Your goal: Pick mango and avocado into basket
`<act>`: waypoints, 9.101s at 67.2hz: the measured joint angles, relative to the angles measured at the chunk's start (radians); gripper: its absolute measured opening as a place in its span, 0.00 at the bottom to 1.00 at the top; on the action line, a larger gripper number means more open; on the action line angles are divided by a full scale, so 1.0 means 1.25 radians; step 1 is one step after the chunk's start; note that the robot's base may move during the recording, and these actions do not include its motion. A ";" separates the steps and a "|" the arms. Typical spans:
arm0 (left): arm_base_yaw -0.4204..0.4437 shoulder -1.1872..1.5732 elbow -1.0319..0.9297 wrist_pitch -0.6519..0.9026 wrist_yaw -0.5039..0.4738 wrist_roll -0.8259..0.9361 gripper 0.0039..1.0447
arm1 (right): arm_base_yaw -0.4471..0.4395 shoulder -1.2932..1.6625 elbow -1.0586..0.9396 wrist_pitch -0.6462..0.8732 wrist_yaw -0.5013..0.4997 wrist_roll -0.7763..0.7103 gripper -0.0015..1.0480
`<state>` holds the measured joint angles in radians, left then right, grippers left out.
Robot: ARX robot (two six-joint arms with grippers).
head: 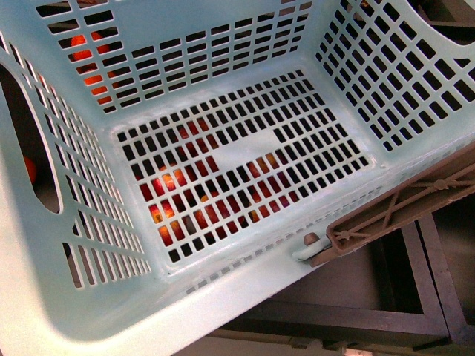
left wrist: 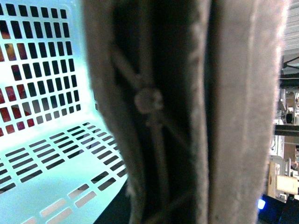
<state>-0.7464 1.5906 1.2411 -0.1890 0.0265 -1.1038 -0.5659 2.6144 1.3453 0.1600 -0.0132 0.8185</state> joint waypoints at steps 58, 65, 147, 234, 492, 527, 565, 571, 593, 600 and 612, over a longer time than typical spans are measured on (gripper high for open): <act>0.000 0.000 0.000 0.000 0.000 0.000 0.13 | 0.023 -0.091 -0.085 0.037 -0.075 -0.077 0.61; 0.000 0.000 0.000 0.000 0.000 0.000 0.13 | 0.025 -0.163 -0.130 0.066 -0.103 -0.106 0.61; 0.001 0.000 0.000 0.000 -0.001 0.000 0.13 | 0.612 -0.990 -0.420 0.171 -0.057 -0.337 0.61; 0.000 0.001 -0.001 0.000 0.000 -0.001 0.13 | 0.469 -1.324 -0.896 0.452 0.014 -0.650 0.02; 0.009 0.001 0.000 0.000 -0.003 0.000 0.13 | 0.453 -1.408 -0.959 0.432 0.004 -0.652 0.92; -0.002 0.001 0.000 0.000 0.009 0.000 0.13 | 0.316 -1.264 -0.735 -0.162 0.140 -0.371 0.92; -0.002 0.001 0.000 0.000 0.006 -0.001 0.13 | 0.030 -0.577 -0.540 0.086 -0.095 -0.399 0.92; -0.001 0.001 0.000 0.000 0.000 0.000 0.13 | 0.038 -0.507 -0.525 0.102 -0.080 -0.370 0.92; 0.000 0.001 0.000 0.000 0.001 0.000 0.13 | 0.055 -0.372 -0.485 0.107 -0.033 -0.349 0.92; 0.000 0.001 0.000 0.000 0.001 0.000 0.13 | 0.046 -0.350 -0.475 0.100 -0.013 -0.350 0.92; 0.000 0.001 0.000 0.000 0.000 0.000 0.13 | 0.028 -0.325 -0.462 0.091 0.008 -0.352 0.92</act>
<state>-0.7460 1.5917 1.2411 -0.1890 0.0269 -1.1042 -0.5308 2.2078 0.7677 0.2737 -0.0036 0.3779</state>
